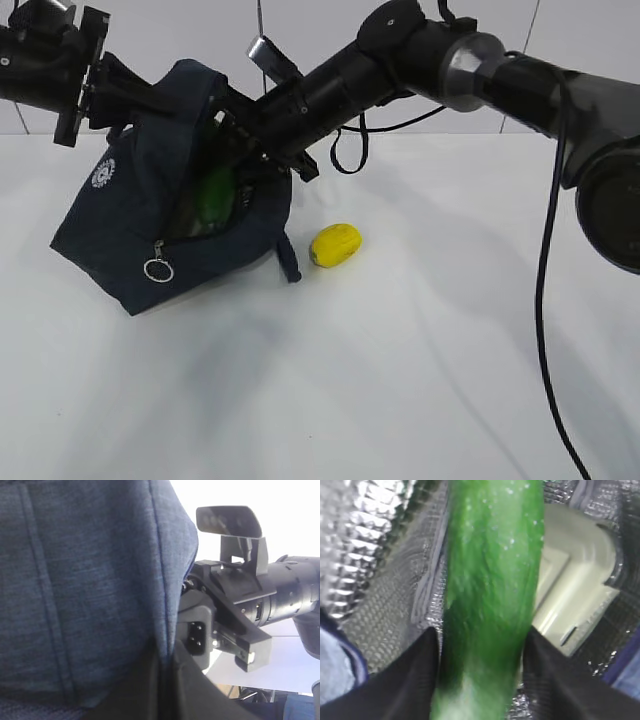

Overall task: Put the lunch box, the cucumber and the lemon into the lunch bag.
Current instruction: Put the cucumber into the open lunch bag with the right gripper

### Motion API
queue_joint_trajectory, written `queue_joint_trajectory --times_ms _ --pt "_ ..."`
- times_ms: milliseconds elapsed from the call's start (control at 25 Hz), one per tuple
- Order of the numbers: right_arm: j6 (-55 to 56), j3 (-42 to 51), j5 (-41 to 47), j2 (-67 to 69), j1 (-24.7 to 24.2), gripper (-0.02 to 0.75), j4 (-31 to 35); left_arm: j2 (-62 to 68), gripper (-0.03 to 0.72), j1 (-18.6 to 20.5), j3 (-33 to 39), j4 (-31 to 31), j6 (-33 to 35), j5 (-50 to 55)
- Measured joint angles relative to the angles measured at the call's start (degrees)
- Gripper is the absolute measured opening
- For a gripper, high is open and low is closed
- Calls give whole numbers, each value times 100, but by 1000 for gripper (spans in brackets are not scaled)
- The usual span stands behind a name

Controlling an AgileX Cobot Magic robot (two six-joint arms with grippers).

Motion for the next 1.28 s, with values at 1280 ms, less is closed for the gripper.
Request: queue_joint_trajectory --times_ms 1280 --pt "-64 -22 387 -258 -128 421 -431 0 -1 1138 0 156 0 126"
